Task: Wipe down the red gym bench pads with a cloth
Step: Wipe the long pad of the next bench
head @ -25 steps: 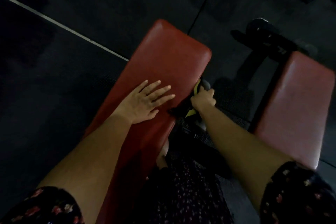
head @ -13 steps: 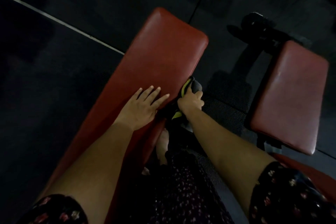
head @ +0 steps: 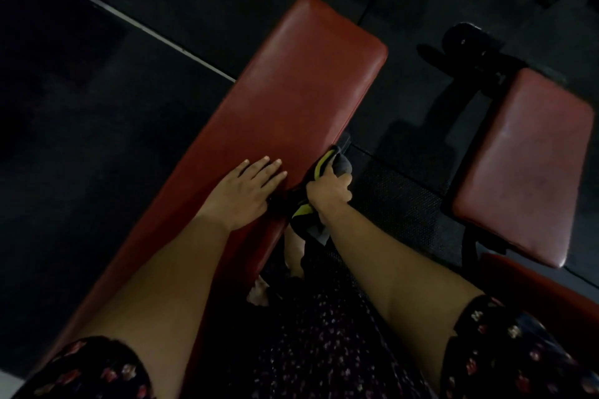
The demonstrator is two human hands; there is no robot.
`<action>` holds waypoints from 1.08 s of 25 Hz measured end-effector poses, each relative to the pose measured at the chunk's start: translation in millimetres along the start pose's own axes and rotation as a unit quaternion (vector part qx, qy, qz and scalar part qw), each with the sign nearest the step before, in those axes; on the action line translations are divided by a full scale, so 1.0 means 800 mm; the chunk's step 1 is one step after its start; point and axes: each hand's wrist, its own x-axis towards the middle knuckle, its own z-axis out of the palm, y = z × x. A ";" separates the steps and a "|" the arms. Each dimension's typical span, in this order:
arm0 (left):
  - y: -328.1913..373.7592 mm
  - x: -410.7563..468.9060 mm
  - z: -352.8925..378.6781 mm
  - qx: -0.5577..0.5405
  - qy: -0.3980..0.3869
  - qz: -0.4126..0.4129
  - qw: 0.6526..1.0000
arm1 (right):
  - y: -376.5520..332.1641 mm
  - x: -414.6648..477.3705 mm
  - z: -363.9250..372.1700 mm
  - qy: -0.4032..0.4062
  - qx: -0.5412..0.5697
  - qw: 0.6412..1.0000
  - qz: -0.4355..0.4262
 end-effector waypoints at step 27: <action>0.090 -0.148 0.089 -0.095 0.036 -0.195 0.976 | 0.100 -0.111 0.129 -0.126 0.080 0.981 -0.124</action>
